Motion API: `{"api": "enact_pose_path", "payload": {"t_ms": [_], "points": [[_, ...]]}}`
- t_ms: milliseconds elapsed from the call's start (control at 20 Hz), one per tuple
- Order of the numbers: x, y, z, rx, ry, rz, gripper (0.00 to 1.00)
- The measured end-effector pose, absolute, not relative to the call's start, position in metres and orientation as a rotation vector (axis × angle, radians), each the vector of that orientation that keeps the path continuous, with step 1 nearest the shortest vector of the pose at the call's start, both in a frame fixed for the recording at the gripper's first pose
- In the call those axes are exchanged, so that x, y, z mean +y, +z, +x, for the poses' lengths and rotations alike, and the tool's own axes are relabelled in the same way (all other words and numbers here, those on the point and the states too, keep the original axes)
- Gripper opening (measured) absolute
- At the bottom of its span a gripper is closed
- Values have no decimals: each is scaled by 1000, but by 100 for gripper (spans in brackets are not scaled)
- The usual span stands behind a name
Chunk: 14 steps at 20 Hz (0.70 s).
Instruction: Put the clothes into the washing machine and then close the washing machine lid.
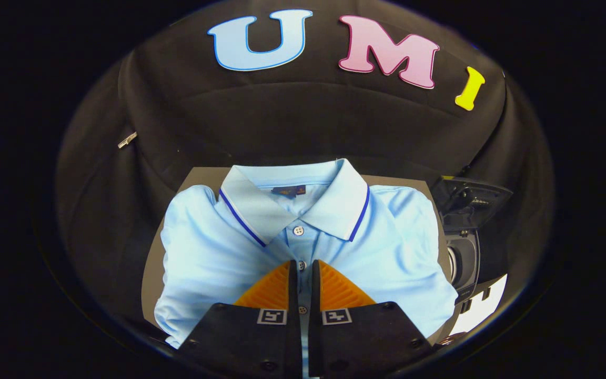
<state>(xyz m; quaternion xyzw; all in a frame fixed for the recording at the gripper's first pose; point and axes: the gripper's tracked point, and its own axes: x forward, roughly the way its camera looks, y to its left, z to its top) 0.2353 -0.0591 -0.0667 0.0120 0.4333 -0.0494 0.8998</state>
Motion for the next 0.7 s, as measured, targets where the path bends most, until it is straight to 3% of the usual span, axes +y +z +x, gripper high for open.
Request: {"api": "enact_pose_path", "payload": {"t_ms": [150,200,700], "points": [[-60,-65,234,875,-103,32,10],[-60,-69,238,876,-107,43,5],[-54,-40,237,751,-95,46,5]]}}
